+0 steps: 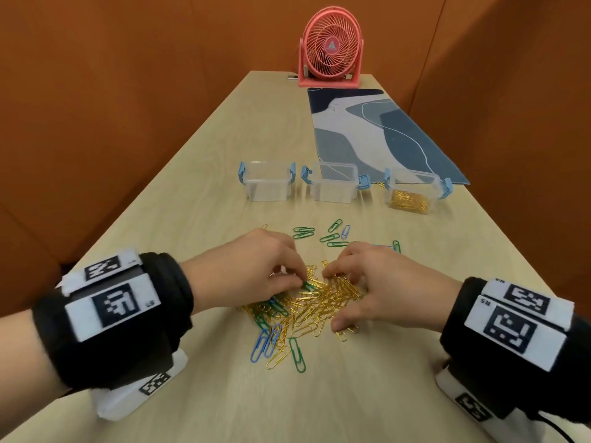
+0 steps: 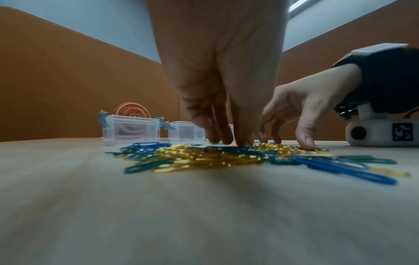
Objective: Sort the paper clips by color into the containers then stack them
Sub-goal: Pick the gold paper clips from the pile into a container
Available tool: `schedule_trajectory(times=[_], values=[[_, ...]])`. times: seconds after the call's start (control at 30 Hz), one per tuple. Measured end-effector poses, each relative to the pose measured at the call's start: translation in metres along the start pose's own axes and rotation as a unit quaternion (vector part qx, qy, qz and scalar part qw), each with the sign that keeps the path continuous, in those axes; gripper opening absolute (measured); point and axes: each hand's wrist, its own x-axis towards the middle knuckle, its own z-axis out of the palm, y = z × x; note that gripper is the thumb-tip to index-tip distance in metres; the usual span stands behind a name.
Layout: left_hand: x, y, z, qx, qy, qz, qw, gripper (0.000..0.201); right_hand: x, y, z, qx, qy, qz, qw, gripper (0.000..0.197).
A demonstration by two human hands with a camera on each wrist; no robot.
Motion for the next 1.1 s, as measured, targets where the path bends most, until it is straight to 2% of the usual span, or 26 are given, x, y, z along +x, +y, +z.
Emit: schedule_trajectory(times=[0.13, 0.27, 0.33, 0.4, 0.47, 0.5, 0.57, 0.63, 0.73, 0.8, 0.9, 1.03, 1.1], values=[[0.018, 0.008, 0.004, 0.005, -0.033, -0.005, 0.999, 0.016, 0.000, 0.000, 0.001, 0.001, 0.005, 0.020, 1.000, 0.067], [0.019, 0.006, 0.005, 0.014, -0.059, -0.033, 0.998, 0.015, 0.000, 0.005, -0.002, 0.026, 0.017, 0.039, 0.999, 0.049], [0.018, 0.006, 0.002, 0.006, -0.027, -0.052, 0.998, 0.014, -0.002, 0.007, -0.003, 0.038, 0.016, 0.040, 0.998, 0.040], [0.021, 0.004, -0.002, 0.004, 0.043, -0.084, 0.996, 0.014, -0.002, 0.007, -0.005, 0.044, 0.017, 0.041, 0.998, 0.036], [0.025, 0.000, -0.004, 0.018, 0.091, -0.121, 0.988, 0.021, -0.002, 0.005, -0.006, 0.039, 0.022, 0.041, 0.998, 0.043], [0.025, -0.002, -0.005, 0.029, 0.095, -0.136, 0.986, 0.025, -0.003, 0.004, -0.006, 0.033, 0.026, 0.044, 0.998, 0.052], [0.022, -0.002, -0.003, 0.038, 0.077, -0.128, 0.988, 0.034, -0.006, 0.005, -0.007, 0.011, 0.034, 0.059, 0.998, 0.072], [0.015, 0.004, -0.001, 0.025, 0.027, -0.089, 0.995, 0.050, -0.012, 0.008, -0.008, -0.019, 0.028, 0.080, 0.996, 0.086], [0.005, 0.016, 0.004, 0.011, -0.060, -0.038, 0.997, 0.065, -0.018, 0.009, -0.008, -0.028, 0.007, 0.100, 0.995, 0.080], [0.002, 0.020, 0.008, 0.008, -0.073, -0.017, 0.997, 0.068, -0.016, 0.007, -0.006, -0.003, 0.005, 0.093, 0.996, 0.070], [0.000, 0.026, 0.012, 0.002, -0.066, -0.018, 0.998, 0.071, -0.011, 0.002, -0.002, 0.030, 0.005, 0.073, 0.997, 0.061], [0.000, 0.027, 0.014, -0.024, -0.045, -0.049, 0.997, 0.072, -0.007, 0.002, -0.001, 0.000, 0.024, 0.050, 0.998, 0.084], [0.003, 0.027, 0.016, -0.027, -0.042, -0.052, 0.997, 0.066, -0.005, 0.004, -0.001, -0.010, 0.018, 0.034, 0.999, 0.086]])
